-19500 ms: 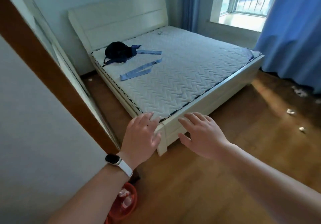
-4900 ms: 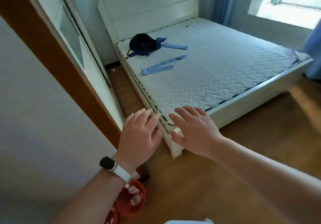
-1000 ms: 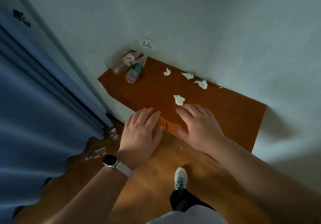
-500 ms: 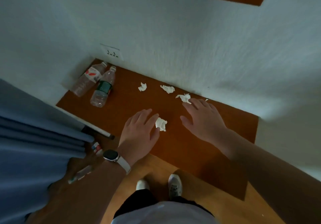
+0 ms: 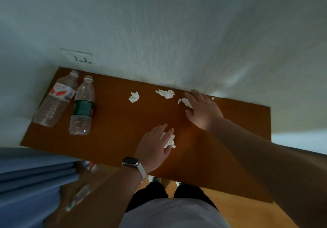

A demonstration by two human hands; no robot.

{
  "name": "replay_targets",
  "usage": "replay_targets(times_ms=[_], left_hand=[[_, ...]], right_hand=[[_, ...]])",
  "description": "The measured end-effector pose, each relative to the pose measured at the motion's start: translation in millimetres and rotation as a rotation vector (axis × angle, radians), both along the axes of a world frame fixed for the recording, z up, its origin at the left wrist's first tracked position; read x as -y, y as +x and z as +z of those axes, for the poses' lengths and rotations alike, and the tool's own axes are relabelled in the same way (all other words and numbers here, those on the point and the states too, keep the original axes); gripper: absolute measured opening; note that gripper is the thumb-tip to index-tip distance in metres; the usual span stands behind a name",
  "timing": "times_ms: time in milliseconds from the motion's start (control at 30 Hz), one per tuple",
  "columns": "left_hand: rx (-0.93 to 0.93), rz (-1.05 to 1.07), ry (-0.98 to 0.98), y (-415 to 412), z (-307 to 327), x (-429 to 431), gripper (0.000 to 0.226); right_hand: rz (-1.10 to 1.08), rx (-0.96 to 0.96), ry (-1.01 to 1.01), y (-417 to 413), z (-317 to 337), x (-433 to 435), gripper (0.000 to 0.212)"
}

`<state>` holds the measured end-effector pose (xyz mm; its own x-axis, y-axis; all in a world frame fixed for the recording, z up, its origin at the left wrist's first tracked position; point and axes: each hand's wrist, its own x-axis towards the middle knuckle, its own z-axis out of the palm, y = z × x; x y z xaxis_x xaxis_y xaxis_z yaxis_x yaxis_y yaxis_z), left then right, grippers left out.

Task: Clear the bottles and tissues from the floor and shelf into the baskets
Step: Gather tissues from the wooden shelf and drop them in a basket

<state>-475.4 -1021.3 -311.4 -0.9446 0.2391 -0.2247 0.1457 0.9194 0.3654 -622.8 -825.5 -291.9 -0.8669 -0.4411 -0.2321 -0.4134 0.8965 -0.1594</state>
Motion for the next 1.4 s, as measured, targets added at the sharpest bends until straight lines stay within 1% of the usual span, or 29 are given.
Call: replay_targets(times_ms=[67,133,233,300,367,500,600,700,800,867,1000,1233,1400], left_hand=[[-0.002,-0.066,-0.002,-6,-7,4,0.059],[0.025,-0.1,0.006,-8,-11,8,0.058],[0.028,-0.123,0.041,-9,-14,15,0.051],[0.034,-0.144,0.059,-11,-15,20,0.047],[0.056,-0.145,0.073,-14,-17,24,0.045],[0.079,-0.14,0.11,-16,-17,32,0.041],[0.055,-0.109,0.16,-16,-11,34,0.039],[0.024,-0.093,0.255,-18,-1,33,0.039],[-0.012,-0.137,0.312,-27,14,29,0.04],[-0.05,-0.193,0.331,-34,25,22,0.04],[-0.121,-0.313,0.316,-47,49,-1,0.039],[-0.18,-0.428,0.37,-44,90,-81,0.041],[-0.15,-0.47,0.45,-21,109,-158,0.044]], right_hand=[[-0.03,0.014,-0.002,-8,-7,5,0.073],[-0.065,0.03,0.012,-8,-14,9,0.07],[-0.104,0.058,0.03,2,-23,10,0.057],[-0.112,0.062,0.014,11,-27,7,0.044],[-0.129,0.062,-0.014,18,-29,7,0.036],[-0.191,0.106,-0.063,35,-31,9,0.033],[-0.228,0.114,-0.107,51,-27,6,0.03],[-0.253,0.053,-0.165,65,-13,2,0.026],[-0.287,-0.042,-0.205,76,7,-7,0.021],[-0.317,-0.1,-0.215,83,22,-16,0.019],[-0.377,-0.213,-0.239,100,49,-42,0.023],[-0.503,-0.327,-0.279,153,87,-112,0.026],[-0.604,-0.407,-0.326,208,114,-178,0.021]])
